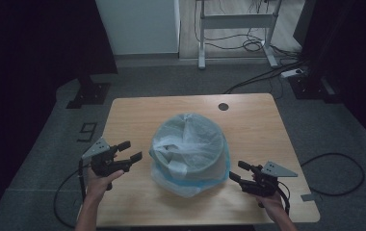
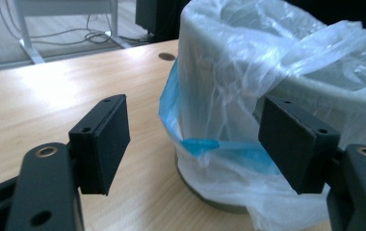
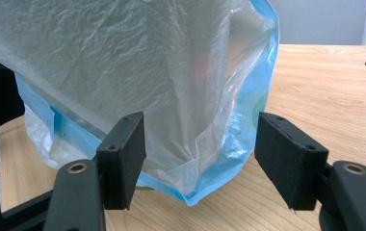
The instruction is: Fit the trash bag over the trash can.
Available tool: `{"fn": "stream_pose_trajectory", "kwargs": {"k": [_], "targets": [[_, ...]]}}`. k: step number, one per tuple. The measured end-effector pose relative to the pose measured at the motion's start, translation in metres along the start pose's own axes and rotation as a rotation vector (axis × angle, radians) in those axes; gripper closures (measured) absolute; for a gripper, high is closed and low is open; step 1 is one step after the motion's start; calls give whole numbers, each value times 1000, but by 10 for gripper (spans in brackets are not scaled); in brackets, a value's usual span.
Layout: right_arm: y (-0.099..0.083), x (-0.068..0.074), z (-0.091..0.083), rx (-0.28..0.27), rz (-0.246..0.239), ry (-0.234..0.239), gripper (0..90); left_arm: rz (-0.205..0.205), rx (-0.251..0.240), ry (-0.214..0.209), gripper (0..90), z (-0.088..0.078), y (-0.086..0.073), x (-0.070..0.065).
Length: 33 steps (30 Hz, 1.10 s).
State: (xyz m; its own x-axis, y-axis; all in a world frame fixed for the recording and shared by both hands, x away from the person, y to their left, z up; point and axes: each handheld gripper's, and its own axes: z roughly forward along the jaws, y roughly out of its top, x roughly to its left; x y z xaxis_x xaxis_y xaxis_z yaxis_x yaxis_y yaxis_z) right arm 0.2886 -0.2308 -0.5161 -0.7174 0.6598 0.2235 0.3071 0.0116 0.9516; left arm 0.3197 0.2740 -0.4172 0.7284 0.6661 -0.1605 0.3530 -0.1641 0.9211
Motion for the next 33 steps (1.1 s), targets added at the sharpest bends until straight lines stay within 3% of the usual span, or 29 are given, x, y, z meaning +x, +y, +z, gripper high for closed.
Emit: {"fn": "stream_pose_trajectory", "kwargs": {"k": [7,13,17,24,33], "targets": [[-3,-1,0,10,3,-7,347,90,-11,-86,298,10,27,-6],[-4,-2,-1,13,6,-5,351,154,8,-196,312,24,49,-10],[-5,-3,-2,15,2,-1,351,163,17,-244,311,32,57,-12],[-6,-3,-2,20,1,-6,351,166,31,-270,325,42,69,-17],[-6,-5,-3,15,11,-11,355,180,29,-350,338,55,92,-15]]}}
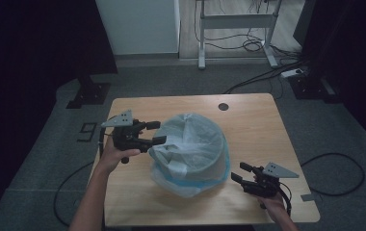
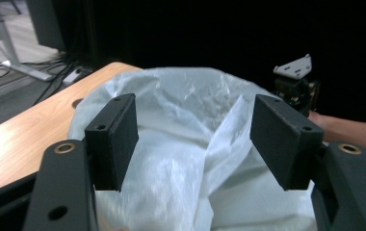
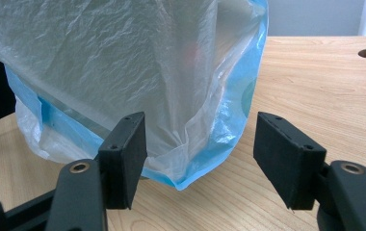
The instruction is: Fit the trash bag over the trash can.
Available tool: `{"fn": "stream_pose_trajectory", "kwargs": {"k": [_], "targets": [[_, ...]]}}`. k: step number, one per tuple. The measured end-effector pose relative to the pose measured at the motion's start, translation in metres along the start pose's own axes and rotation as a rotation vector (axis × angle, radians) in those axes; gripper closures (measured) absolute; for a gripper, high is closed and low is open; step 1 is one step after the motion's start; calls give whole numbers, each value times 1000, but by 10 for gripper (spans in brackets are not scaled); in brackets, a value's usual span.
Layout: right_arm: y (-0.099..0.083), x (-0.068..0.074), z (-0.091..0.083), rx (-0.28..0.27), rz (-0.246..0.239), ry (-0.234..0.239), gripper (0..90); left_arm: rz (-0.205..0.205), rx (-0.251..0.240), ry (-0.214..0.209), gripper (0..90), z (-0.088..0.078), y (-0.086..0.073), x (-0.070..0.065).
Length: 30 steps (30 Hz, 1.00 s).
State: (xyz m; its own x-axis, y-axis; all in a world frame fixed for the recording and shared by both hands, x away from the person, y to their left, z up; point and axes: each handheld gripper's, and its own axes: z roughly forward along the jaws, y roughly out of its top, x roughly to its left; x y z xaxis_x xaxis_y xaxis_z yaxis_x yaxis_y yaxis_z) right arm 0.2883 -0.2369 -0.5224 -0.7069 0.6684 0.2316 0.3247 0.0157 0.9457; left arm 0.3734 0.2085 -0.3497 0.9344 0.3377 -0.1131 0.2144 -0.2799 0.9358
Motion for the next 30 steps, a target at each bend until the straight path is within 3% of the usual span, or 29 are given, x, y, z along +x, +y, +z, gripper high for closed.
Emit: {"fn": "stream_pose_trajectory", "kwargs": {"k": [5,10,19,30], "targets": [[-1,0,0,5,0,2,356,-3,5,-56,343,9,11,8],[-2,-2,-1,9,6,-1,356,-6,43,-117,351,25,22,15],[-4,-1,2,27,0,-2,359,19,131,-169,357,55,41,19],[-5,3,4,50,-20,2,359,24,230,-203,372,87,43,25]]}}
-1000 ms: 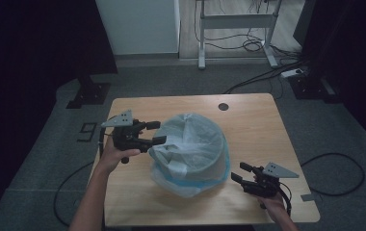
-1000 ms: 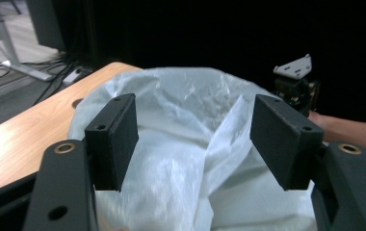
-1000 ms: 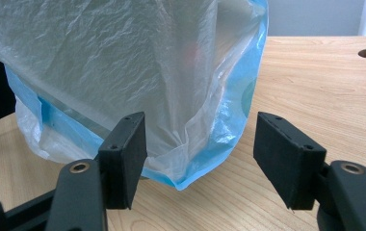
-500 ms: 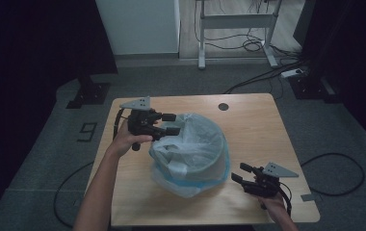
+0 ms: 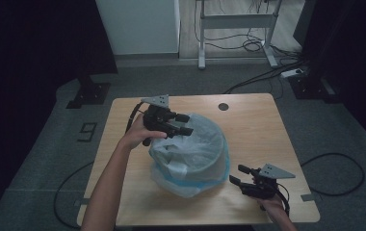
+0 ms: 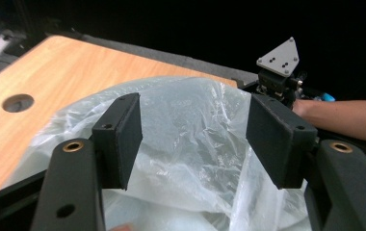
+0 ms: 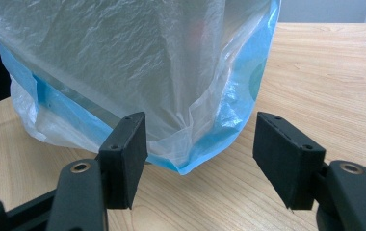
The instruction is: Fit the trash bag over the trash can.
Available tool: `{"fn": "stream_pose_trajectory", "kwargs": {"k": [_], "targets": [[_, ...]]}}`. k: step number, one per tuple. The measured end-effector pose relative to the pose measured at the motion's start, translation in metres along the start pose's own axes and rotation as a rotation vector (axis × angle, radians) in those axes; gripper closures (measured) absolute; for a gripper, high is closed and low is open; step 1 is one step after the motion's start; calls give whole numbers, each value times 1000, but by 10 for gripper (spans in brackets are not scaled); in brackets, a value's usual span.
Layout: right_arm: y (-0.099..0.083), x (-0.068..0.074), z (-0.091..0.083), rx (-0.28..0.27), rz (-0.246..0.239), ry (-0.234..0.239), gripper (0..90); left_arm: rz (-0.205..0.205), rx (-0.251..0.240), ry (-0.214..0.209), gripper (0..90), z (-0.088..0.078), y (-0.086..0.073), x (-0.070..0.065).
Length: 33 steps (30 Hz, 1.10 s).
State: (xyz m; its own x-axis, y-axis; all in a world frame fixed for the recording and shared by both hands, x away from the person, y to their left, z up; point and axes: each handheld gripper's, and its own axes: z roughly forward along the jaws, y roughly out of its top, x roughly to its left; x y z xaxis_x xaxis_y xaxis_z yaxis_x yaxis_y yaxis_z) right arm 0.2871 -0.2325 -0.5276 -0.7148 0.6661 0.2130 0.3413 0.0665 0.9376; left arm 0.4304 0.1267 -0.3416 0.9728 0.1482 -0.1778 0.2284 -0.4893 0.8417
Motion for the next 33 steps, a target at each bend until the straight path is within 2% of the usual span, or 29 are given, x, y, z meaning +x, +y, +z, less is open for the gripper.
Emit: {"fn": "stream_pose_trajectory", "kwargs": {"k": [5,11,14,18,20,25,27,30,33], "targets": [[0,-1,-4,-7,3,-8,359,0,107,-11,382,17,7,3],[1,-2,-7,-13,8,-14,358,9,198,17,372,26,10,2],[1,-2,-8,-15,5,-13,358,14,199,20,373,25,13,-1],[1,-2,-8,-15,5,-13,358,26,146,10,373,23,22,-3],[1,-2,-8,-16,5,-13,358,24,145,12,372,25,25,-3],[2,-2,-9,-18,7,-12,358,25,231,37,373,41,26,-2],[2,-2,-9,-18,7,-11,358,33,283,58,374,49,25,-3],[2,-2,-10,-21,7,-11,359,48,355,63,372,59,22,-4],[2,-2,-11,-21,9,-12,358,56,392,74,372,66,21,-5]]}}
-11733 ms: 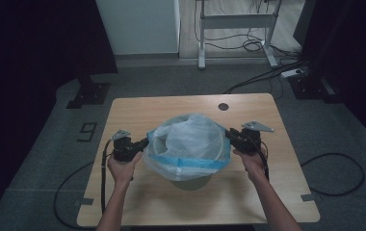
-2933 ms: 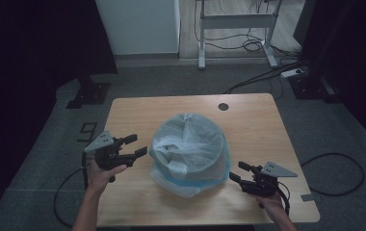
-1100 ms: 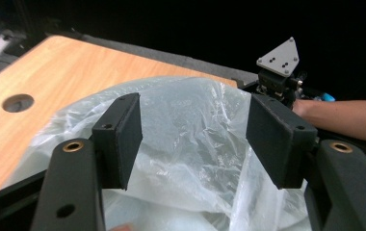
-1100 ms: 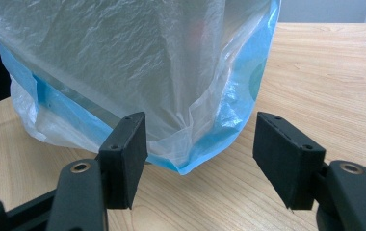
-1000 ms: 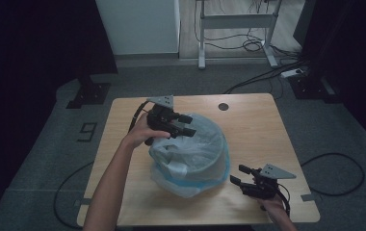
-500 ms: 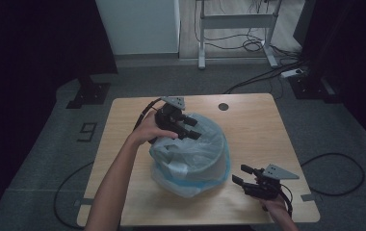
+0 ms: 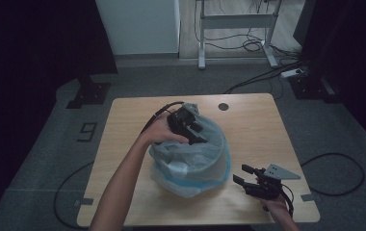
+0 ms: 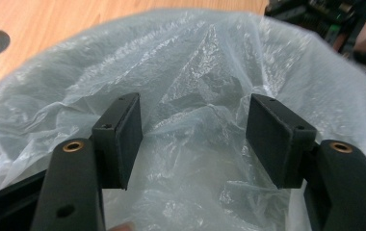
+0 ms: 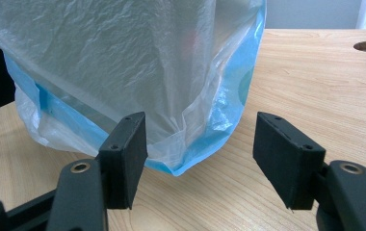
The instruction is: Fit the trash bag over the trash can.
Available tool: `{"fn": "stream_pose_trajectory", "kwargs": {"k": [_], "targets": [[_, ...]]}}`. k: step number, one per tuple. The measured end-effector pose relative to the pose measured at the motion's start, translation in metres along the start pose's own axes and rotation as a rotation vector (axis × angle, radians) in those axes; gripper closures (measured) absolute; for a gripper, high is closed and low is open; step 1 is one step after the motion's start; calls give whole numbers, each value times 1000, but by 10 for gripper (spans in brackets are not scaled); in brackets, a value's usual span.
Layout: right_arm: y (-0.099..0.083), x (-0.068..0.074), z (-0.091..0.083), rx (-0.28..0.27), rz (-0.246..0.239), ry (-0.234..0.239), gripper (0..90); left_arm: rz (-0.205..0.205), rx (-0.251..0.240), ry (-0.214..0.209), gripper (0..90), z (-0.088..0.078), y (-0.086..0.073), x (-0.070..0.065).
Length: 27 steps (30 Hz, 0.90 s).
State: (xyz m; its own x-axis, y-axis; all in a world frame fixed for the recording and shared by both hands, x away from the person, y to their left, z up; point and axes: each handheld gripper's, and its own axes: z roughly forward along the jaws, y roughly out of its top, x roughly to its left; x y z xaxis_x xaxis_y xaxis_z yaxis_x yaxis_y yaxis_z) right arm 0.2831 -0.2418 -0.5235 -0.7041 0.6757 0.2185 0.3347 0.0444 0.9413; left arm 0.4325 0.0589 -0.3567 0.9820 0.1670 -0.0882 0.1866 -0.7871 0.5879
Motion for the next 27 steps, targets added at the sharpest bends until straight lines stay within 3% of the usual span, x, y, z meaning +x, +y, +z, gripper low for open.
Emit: {"fn": "stream_pose_trajectory", "kwargs": {"k": [5,8,15,20,23,27], "targets": [[0,1,1,6,-1,2,359,17,53,19,366,9,2,-4],[0,1,1,6,-1,3,358,23,47,28,362,7,3,-6],[0,1,1,2,0,1,358,16,-84,48,361,-21,-2,-10],[0,3,2,8,-5,4,359,18,-154,4,362,-35,-11,-20],[0,3,3,11,-6,6,358,33,-130,-11,365,-34,-14,-26],[-1,5,4,15,-7,7,358,47,-60,-16,366,-25,-16,-30]]}}
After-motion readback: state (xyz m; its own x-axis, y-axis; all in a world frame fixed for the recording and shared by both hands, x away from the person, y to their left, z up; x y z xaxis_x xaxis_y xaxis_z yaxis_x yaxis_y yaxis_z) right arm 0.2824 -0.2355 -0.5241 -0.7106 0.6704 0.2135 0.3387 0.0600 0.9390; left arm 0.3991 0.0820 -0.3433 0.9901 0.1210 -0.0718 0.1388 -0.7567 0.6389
